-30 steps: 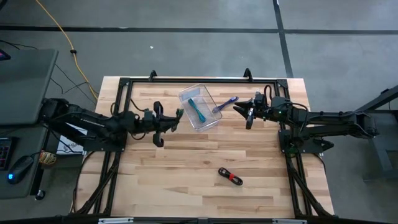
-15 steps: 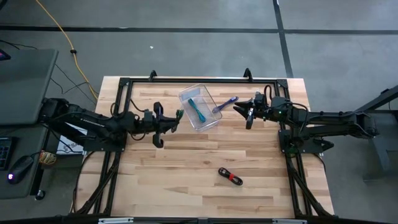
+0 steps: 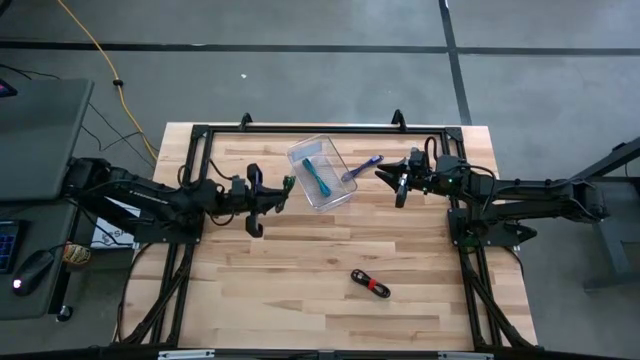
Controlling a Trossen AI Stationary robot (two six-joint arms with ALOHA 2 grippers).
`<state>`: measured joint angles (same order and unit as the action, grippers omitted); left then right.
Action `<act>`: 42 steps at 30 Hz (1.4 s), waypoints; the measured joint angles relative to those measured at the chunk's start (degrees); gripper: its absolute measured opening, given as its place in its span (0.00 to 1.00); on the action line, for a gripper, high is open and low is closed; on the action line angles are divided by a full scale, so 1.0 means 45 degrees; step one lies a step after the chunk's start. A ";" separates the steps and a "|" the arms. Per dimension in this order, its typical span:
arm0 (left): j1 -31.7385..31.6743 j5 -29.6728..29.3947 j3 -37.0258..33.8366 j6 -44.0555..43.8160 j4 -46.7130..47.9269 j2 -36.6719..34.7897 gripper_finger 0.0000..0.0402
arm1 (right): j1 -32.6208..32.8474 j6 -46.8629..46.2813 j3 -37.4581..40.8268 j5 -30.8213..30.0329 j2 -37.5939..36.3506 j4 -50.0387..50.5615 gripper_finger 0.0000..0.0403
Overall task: Pick and place USB-C Cables
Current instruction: Put the green charger cable into the transparent bin
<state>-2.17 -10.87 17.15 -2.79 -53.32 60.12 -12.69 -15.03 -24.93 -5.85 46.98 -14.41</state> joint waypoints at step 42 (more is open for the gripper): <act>-0.4375 0.0508 1.2755 1.1839 1.7419 0.9452 0.00 | -0.0005 0.0447 0.0010 0.0000 0.0000 -0.0185 0.25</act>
<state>-21.86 -8.59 74.54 50.49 25.06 102.65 -12.71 -13.02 -24.88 -5.85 46.98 -15.25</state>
